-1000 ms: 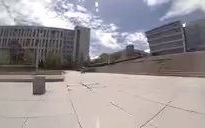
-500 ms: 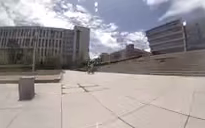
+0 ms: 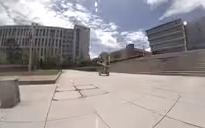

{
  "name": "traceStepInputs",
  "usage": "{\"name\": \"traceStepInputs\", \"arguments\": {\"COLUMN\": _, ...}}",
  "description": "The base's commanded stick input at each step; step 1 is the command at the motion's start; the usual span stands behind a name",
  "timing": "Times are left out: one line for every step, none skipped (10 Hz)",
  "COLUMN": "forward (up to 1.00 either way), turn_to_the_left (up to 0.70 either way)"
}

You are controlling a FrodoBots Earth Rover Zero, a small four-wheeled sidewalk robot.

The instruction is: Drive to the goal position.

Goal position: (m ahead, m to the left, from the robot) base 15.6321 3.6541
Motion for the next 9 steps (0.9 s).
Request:
{"name": "traceStepInputs", "arguments": {"forward": 1.00, "turn_to_the_left": 0.05}}
{"name": "traceStepInputs", "arguments": {"forward": 1.00, "turn_to_the_left": 0.05}}
{"name": "traceStepInputs", "arguments": {"forward": 1.00, "turn_to_the_left": 0.05}}
{"name": "traceStepInputs", "arguments": {"forward": 1.00, "turn_to_the_left": 0.05}}
{"name": "traceStepInputs", "arguments": {"forward": 1.00, "turn_to_the_left": 0.05}}
{"name": "traceStepInputs", "arguments": {"forward": 1.00, "turn_to_the_left": 0.05}}
{"name": "traceStepInputs", "arguments": {"forward": 1.00, "turn_to_the_left": 0.05}}
{"name": "traceStepInputs", "arguments": {"forward": 1.00, "turn_to_the_left": 0.05}}
{"name": "traceStepInputs", "arguments": {"forward": 1.00, "turn_to_the_left": 0.05}}
